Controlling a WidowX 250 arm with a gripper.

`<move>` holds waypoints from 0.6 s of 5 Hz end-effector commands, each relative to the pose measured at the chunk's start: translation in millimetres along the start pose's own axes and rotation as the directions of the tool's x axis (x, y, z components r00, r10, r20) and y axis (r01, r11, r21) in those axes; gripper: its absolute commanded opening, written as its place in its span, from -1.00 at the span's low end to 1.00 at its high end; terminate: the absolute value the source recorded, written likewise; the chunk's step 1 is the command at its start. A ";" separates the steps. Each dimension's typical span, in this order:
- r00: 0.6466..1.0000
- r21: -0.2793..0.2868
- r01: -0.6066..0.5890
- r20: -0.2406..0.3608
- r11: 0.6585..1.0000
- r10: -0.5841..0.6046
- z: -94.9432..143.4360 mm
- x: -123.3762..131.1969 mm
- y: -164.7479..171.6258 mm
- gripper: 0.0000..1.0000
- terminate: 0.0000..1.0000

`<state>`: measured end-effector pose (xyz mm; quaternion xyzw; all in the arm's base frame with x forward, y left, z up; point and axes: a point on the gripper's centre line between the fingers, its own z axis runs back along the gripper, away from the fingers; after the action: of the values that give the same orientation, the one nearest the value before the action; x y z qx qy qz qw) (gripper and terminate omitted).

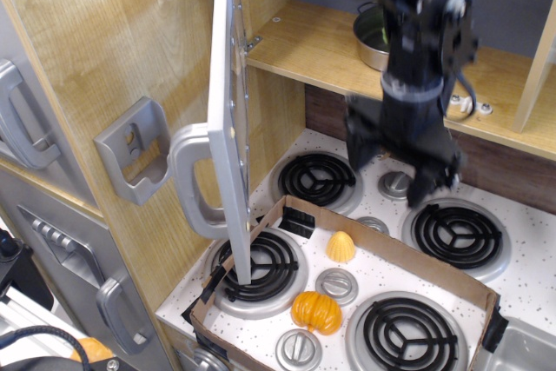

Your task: Close microwave

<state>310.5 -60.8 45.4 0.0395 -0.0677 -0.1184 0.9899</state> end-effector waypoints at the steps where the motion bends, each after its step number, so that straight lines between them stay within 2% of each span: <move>1: 0.997 0.075 0.078 -0.002 0.994 -0.078 73.5 9.6 46.9 1.00 -1.00; 2: 0.989 0.088 0.125 -0.091 0.988 -0.117 101.9 4.3 66.8 1.00 -1.00; 3: 0.981 0.102 0.123 -0.163 0.987 -0.106 124.4 -4.7 84.4 1.00 -1.00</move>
<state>299.4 19.8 154.3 0.1016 0.0440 -0.1698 0.9792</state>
